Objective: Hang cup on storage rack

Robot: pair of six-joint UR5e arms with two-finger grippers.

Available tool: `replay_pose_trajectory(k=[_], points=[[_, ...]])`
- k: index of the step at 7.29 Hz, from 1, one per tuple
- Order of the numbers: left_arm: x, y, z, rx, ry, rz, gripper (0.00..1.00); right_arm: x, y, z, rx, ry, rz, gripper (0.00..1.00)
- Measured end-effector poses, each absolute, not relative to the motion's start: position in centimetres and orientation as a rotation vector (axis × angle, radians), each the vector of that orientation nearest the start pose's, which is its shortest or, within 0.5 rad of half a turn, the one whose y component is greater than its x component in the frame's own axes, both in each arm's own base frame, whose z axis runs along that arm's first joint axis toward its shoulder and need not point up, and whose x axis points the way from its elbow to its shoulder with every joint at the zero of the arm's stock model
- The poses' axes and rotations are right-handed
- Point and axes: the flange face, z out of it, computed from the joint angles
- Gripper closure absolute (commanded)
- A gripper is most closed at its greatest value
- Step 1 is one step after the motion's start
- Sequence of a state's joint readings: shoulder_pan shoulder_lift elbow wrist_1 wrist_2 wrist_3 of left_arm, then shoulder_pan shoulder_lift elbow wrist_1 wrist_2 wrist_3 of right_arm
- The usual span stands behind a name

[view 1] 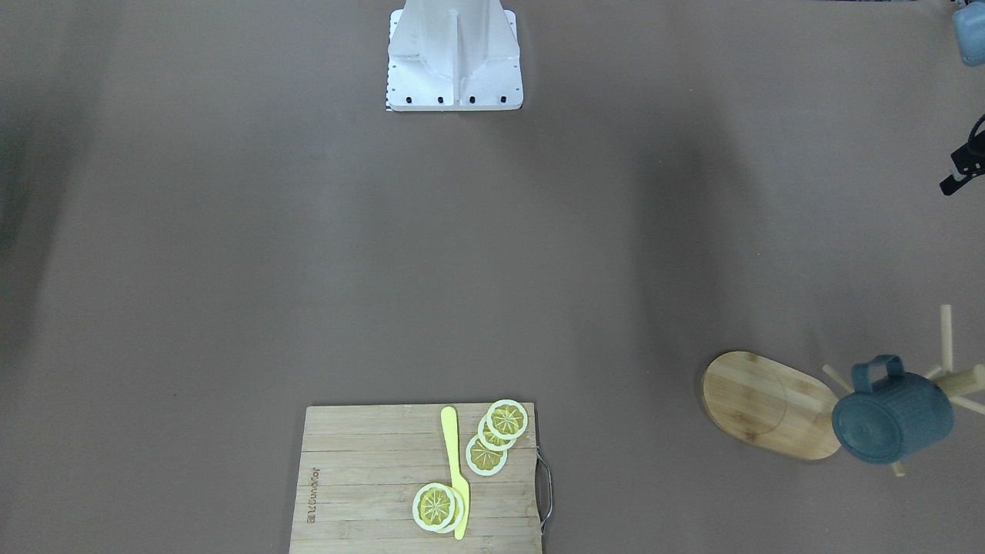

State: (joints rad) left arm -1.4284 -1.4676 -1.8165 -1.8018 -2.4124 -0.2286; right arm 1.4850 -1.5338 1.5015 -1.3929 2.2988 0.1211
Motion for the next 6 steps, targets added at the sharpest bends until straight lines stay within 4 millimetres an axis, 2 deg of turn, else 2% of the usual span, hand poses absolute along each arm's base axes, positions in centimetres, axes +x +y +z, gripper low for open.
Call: replay_pose_trajectory(k=[4,6], points=[[0.2,-45.7,55.1,0.188,0.88,0.066,0.02,3.6,-52.0,65.5,0.071,-0.736,0.005,0.0],[-0.1,-44.8,56.4,0.095,0.87,0.02,0.02,4.1,-51.4,66.0,0.065,-0.737,0.018,0.0]])
